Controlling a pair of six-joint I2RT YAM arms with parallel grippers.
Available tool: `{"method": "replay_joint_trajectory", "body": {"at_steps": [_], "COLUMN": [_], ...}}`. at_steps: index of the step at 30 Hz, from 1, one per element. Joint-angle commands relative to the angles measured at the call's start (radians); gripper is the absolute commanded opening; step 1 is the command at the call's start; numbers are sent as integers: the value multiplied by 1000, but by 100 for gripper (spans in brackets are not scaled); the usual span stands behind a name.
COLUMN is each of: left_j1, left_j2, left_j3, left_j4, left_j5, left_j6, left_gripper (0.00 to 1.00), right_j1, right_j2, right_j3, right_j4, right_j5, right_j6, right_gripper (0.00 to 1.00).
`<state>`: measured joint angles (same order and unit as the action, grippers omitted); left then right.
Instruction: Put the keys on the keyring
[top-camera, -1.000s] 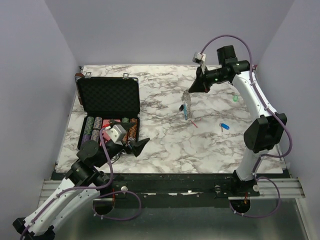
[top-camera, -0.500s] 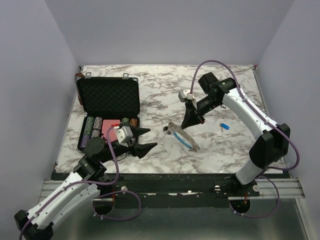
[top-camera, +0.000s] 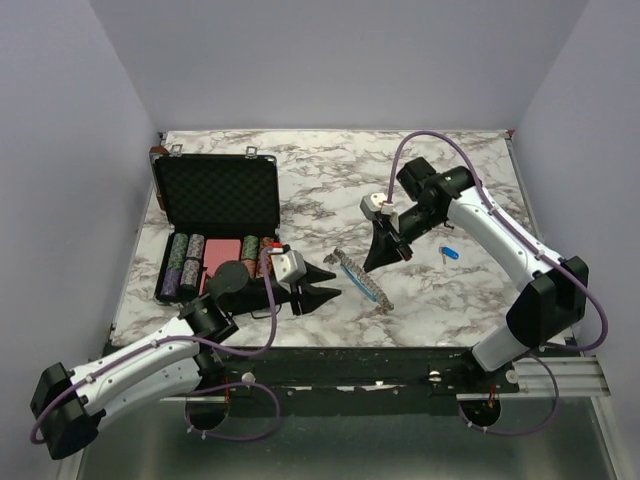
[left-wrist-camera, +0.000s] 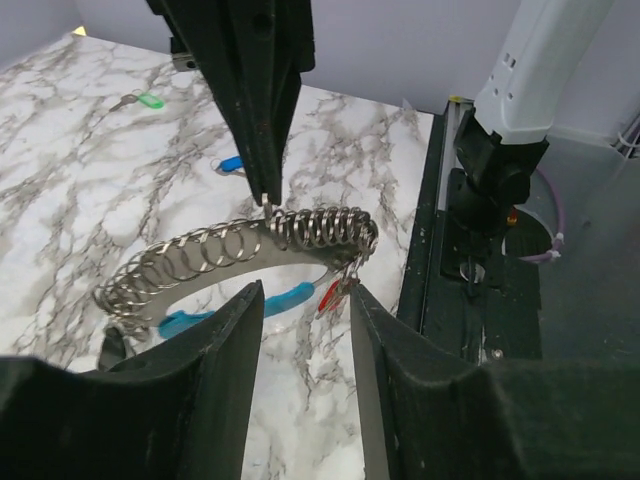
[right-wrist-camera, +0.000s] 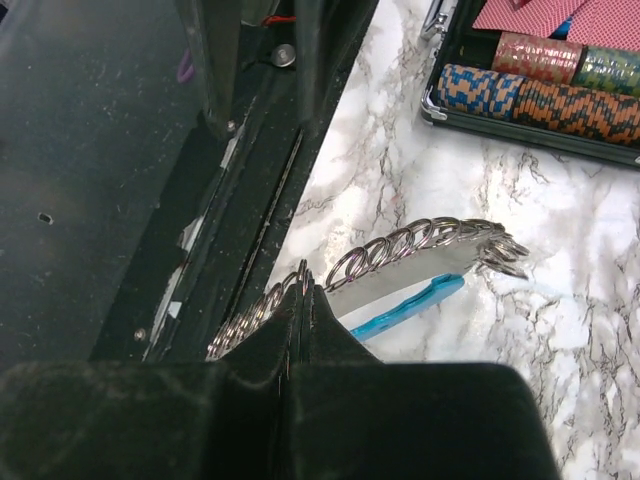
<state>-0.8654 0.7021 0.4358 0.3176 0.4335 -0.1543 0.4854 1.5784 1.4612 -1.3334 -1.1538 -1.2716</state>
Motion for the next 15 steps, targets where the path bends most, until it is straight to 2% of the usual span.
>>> {"method": "replay_joint_trajectory", "body": {"at_steps": [1,10,15], "left_j1": [-72,-149,-162], "left_j2": [68,168,215], "left_j3": [50,98,130], "left_j4": [47,63,67], "left_j5": [-105,-248,-263], "left_j6": [47,131,150], "left_gripper": [46,31,31], "right_j1": [7,7,7], "right_j2": [-35,-43,-44], "right_j3": [-21,-36,-41], "right_j4": [-7,2,7], "right_j5": [-73,-83,-87], "right_j6": [-20,-15,-15], "right_gripper": [0,0,0]}}
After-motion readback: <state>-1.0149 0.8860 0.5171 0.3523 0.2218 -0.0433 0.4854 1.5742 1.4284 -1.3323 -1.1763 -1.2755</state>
